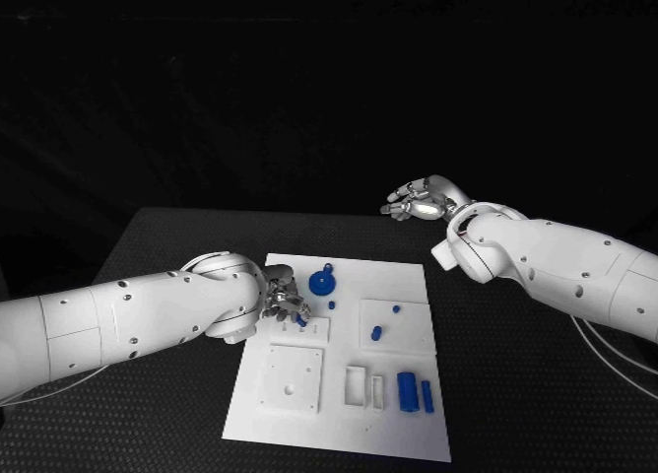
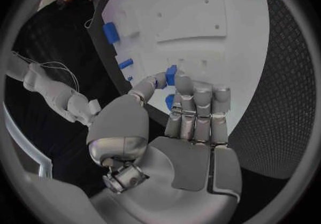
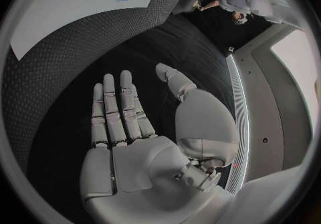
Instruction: Assemble the parts on the task board
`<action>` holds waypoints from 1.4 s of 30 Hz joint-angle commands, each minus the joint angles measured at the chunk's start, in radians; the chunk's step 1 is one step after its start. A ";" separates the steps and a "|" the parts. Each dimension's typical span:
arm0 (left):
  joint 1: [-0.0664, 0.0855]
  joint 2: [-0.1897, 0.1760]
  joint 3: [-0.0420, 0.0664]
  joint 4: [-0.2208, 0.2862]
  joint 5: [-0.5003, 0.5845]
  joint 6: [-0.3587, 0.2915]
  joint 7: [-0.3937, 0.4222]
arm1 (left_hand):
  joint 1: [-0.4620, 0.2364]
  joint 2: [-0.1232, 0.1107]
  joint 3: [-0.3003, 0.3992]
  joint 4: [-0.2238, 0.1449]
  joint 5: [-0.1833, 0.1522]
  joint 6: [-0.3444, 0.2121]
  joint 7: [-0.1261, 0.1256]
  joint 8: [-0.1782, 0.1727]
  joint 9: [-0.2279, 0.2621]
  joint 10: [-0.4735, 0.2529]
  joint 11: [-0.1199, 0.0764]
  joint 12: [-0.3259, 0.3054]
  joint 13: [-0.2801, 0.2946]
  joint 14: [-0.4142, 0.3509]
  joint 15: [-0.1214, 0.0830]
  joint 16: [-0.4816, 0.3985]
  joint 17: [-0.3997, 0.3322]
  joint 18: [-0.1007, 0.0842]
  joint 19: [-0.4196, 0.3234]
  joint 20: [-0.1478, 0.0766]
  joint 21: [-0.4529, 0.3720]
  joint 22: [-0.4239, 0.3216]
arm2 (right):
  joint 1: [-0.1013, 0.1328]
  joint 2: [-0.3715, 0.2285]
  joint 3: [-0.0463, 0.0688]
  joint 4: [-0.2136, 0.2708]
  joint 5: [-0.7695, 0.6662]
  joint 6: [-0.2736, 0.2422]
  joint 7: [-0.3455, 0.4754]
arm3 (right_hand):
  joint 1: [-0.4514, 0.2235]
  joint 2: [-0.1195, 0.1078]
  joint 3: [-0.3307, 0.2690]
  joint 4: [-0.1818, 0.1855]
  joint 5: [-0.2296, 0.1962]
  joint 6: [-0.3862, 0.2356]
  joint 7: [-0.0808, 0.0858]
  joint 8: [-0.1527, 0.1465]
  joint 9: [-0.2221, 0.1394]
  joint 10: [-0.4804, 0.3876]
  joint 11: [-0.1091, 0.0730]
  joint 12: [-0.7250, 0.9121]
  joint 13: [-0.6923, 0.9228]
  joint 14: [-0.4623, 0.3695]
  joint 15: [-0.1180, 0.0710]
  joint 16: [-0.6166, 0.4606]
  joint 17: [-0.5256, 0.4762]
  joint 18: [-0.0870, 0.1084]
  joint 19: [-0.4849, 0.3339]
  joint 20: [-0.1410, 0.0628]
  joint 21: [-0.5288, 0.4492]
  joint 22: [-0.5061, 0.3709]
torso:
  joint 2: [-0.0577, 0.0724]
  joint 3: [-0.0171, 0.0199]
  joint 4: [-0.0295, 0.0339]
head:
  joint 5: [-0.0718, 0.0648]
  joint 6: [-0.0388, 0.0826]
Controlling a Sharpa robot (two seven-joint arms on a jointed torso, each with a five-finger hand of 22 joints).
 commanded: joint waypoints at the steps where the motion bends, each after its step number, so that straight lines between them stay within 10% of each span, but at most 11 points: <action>1: 0.000 0.003 0.001 0.001 -0.009 0.013 -0.007 | 0.005 0.011 0.037 -0.027 0.036 0.068 -0.065 -0.004 0.009 0.107 -0.113 0.015 0.011 0.105 -0.143 0.008 0.002 0.040 0.034 -0.164 0.007 0.019 | 0.001 0.001 0.001 0.004 -0.004 0.018 0.006 | 0.010 0.003 -0.002 -0.006 -0.001 0.012 0.011 0.005 -0.001 -0.090 0.056 -0.006 -0.003 -0.006 0.004 -0.006 -0.002 -0.013 -0.008 -0.001 -0.004 0.001 | -0.001 0.0004 0.0001 | 0.001 -0.002; 42: -0.021 0.017 0.001 -0.023 -0.056 -0.014 -0.017 | -0.003 0.008 0.045 -0.027 0.035 0.073 -0.070 -0.016 0.024 0.094 -0.118 0.063 0.055 0.118 -0.151 0.031 0.007 0.049 0.052 -0.172 0.031 0.019 | 0.001 -0.001 0.001 0.017 -0.020 0.029 -0.008 | 0.006 0.006 -0.006 -0.003 0.015 0.011 0.011 0.006 -0.006 -0.087 0.058 -0.005 -0.031 -0.019 0.012 -0.013 -0.012 -0.017 -0.020 0.002 -0.018 0.011 | -0.001 0.0006 0.0011 | -0.004 -0.005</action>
